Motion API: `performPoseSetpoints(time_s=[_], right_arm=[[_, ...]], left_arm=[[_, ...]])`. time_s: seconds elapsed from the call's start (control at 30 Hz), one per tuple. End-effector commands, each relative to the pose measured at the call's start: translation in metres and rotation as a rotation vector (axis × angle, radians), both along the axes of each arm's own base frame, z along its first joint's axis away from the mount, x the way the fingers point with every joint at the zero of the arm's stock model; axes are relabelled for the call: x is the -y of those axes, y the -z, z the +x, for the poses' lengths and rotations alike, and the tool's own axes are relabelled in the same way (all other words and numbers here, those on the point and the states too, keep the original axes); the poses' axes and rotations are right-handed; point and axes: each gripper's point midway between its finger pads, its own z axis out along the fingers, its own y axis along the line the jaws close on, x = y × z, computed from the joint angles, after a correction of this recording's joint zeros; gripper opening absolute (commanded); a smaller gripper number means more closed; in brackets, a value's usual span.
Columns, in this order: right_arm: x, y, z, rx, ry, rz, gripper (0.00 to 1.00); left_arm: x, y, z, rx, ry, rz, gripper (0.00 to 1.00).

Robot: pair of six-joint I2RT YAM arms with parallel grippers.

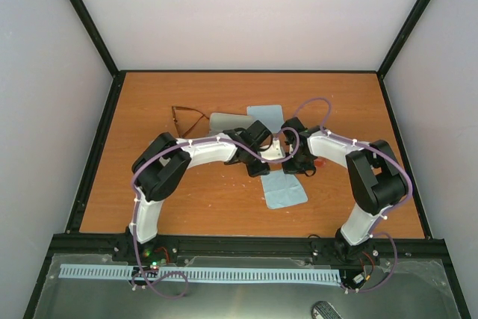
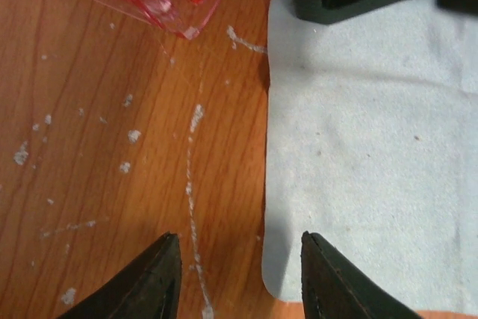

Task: Organize the sunglasses
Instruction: Fold the glasses cleaning cloth at the center of the board.

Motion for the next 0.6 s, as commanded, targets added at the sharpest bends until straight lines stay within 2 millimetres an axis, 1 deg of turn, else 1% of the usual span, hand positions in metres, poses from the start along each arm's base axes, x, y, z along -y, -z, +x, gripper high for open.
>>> performPoseSetpoints(time_s=[0.0, 0.23, 0.37, 0.43, 0.57], right_arm=[[0.006, 0.004, -0.009, -0.014, 0.011, -0.025, 0.03], [0.005, 0.001, -0.007, -0.003, 0.015, -0.019, 0.03], [0.006, -0.001, -0.007, 0.003, 0.016, -0.022, 0.03], [0.007, -0.002, -0.008, 0.006, 0.018, -0.025, 0.03], [0.008, -0.002, -0.008, 0.012, 0.024, -0.023, 0.03]], left_arm=[[-0.027, 0.02, -0.028, -0.053, 0.031, 0.132, 0.45], [-0.032, 0.026, -0.036, -0.09, 0.048, 0.151, 0.45], [-0.033, 0.035, -0.04, -0.118, 0.059, 0.169, 0.43], [-0.033, 0.037, -0.042, -0.134, 0.064, 0.176, 0.41], [-0.038, 0.038, -0.047, -0.145, 0.068, 0.182, 0.4]])
